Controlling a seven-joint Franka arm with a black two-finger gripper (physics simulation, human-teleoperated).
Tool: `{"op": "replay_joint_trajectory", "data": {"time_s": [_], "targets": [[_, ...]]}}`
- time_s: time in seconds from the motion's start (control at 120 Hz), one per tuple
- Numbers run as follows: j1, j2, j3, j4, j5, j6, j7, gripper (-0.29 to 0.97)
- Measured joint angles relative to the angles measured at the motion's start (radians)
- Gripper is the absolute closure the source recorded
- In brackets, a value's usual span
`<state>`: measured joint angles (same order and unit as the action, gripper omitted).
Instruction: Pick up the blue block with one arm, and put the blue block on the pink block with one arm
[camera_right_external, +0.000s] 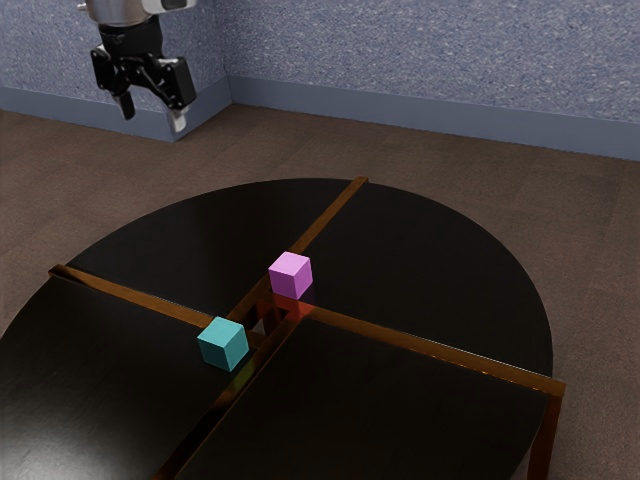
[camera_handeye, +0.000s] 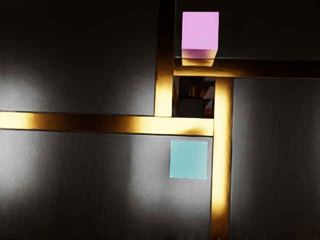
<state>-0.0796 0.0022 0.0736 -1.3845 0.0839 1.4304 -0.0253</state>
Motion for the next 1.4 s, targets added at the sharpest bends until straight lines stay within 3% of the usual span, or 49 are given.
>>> {"op": "replay_joint_trajectory", "data": {"time_s": [0.15,0.258,0.333,0.7,0.867,1.092,1.4], "targets": [[0.001,0.001,0.000,0.008,0.002,-0.013,-0.006,0.00],[0.009,0.007,-0.007,0.240,-0.001,-0.067,-0.010,0.00],[0.012,0.022,-0.007,0.304,-0.004,-0.096,-0.012,0.00],[0.055,0.053,0.011,0.302,-0.007,-0.149,-0.020,0.00],[0.035,-0.030,0.026,-0.007,-0.051,-0.086,-0.024,0.00],[0.040,-0.159,0.025,-0.448,-0.072,0.172,-0.026,0.00],[0.040,-0.196,0.026,-0.734,-0.069,0.482,-0.022,0.00]]}}
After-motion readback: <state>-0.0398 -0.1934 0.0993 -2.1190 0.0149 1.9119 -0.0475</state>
